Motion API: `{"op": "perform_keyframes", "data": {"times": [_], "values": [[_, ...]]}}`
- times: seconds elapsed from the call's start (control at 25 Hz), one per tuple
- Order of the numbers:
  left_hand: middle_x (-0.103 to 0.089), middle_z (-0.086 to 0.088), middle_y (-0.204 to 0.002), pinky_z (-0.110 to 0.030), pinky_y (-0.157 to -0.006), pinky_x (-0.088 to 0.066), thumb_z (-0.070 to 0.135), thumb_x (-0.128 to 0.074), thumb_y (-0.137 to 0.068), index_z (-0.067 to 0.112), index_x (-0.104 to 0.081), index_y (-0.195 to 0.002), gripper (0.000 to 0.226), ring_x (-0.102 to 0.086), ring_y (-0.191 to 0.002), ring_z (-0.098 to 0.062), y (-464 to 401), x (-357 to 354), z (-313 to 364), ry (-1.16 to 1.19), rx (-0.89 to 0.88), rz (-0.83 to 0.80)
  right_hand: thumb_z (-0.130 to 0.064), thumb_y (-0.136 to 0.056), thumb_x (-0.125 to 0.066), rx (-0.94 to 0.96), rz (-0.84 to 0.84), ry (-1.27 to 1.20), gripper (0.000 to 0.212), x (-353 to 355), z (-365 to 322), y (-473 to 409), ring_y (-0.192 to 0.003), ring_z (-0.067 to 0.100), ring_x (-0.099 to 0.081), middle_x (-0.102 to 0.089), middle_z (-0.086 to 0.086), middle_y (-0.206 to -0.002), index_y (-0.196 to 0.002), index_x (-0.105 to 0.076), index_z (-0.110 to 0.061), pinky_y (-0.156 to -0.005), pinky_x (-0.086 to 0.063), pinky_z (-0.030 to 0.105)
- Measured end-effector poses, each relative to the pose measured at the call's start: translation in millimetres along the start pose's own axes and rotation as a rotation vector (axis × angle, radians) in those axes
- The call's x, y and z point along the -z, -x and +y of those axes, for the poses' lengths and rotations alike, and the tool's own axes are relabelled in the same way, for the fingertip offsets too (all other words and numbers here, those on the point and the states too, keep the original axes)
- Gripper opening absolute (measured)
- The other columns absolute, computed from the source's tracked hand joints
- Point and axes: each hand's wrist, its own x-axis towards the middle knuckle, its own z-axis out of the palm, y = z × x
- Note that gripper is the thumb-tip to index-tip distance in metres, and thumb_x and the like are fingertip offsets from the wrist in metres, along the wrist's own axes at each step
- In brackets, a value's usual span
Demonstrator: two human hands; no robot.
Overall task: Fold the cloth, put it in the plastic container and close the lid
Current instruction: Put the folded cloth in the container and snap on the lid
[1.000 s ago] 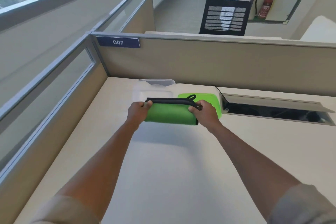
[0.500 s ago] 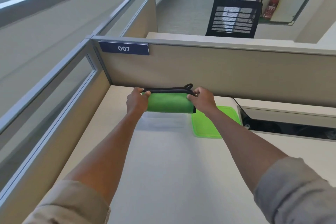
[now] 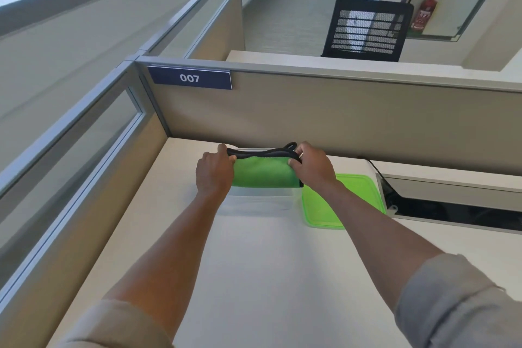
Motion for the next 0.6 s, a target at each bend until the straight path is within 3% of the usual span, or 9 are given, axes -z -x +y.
{"op": "perform_keyframes", "data": {"times": [0.16, 0.36, 0.48, 0.6], "values": [[-0.066, -0.019, -0.070, -0.038, -0.061, -0.033, 0.022, -0.058, -0.094, 0.003, -0.057, -0.096, 0.019, -0.058, -0.076, -0.038, 5.4, -3.2, -0.2, -0.164, -0.141, 0.078, -0.031, -0.085, -0.062, 0.124, 0.035, 0.131, 0.023, -6.4, -2.7, -3.9, -0.084, 0.033, -0.059, -0.067, 0.009, -0.090, -0.099, -0.053, -0.016, -0.066, -0.043, 0.037], [-0.061, 0.001, -0.050, -0.030, -0.053, -0.026, 0.021, -0.075, -0.075, 0.017, -0.059, -0.079, 0.017, -0.057, -0.061, -0.023, 10.4, -1.7, 4.0, -0.463, -0.148, -0.085, -0.027, -0.082, -0.061, 0.189, 0.042, 0.282, 0.024, -16.8, -6.0, -3.1, -0.087, 0.037, -0.057, -0.061, 0.016, -0.093, -0.102, -0.057, -0.014, -0.072, -0.044, 0.039], [-0.063, 0.004, -0.065, -0.031, -0.058, -0.028, 0.018, -0.070, -0.074, 0.020, -0.061, -0.085, 0.015, -0.055, -0.071, -0.020, 12.9, -9.3, 2.1, -0.572, -0.213, -0.082, -0.019, -0.083, -0.060, 0.222, 0.019, 0.469, 0.027, -21.0, -8.7, 0.2, -0.090, 0.035, -0.054, -0.060, 0.015, -0.095, -0.109, -0.059, -0.012, -0.075, -0.042, 0.037], [-0.059, 0.000, -0.089, -0.032, -0.065, -0.038, 0.005, -0.061, -0.074, 0.018, -0.057, -0.098, 0.028, -0.054, -0.082, -0.022, 13.0, -6.8, 8.7, -0.519, -0.210, 0.049, -0.007, -0.070, -0.070, 0.263, 0.047, 0.688, 0.036, -31.4, -11.8, 2.9, -0.092, 0.030, -0.052, -0.066, 0.008, -0.089, -0.103, -0.058, -0.012, -0.073, -0.041, 0.037]]}}
